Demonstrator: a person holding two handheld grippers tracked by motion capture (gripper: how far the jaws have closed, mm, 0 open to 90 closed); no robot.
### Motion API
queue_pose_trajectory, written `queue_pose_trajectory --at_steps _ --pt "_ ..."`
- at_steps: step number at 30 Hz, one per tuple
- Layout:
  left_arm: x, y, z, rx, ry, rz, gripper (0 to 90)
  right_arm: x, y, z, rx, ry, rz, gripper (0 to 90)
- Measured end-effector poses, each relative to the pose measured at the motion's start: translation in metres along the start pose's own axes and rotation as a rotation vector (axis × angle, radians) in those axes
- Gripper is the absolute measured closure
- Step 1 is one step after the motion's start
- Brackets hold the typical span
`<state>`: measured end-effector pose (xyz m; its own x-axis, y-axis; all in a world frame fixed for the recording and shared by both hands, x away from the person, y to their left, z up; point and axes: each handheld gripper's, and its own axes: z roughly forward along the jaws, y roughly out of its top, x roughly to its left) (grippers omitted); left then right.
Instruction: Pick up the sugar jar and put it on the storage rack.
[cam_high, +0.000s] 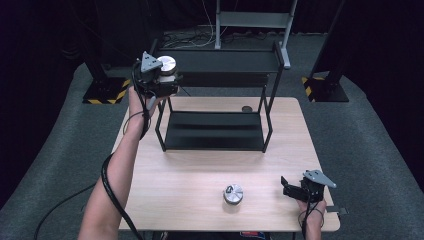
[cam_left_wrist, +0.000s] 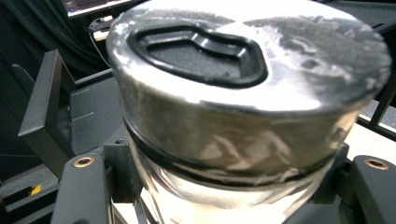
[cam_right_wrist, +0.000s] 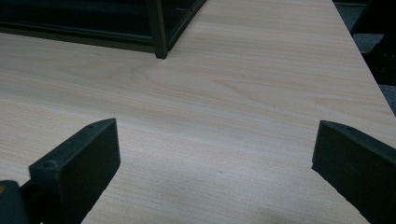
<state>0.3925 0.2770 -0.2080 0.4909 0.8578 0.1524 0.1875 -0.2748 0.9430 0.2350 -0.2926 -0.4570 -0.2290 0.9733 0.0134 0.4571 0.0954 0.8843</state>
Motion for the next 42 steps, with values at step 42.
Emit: queue_pose_trajectory --at_steps 42 --pt "0.007 0.033 -0.001 -0.04 0.006 -0.017 30.4 -0.001 -0.001 -0.001 -0.008 0.0 0.01 0.1"
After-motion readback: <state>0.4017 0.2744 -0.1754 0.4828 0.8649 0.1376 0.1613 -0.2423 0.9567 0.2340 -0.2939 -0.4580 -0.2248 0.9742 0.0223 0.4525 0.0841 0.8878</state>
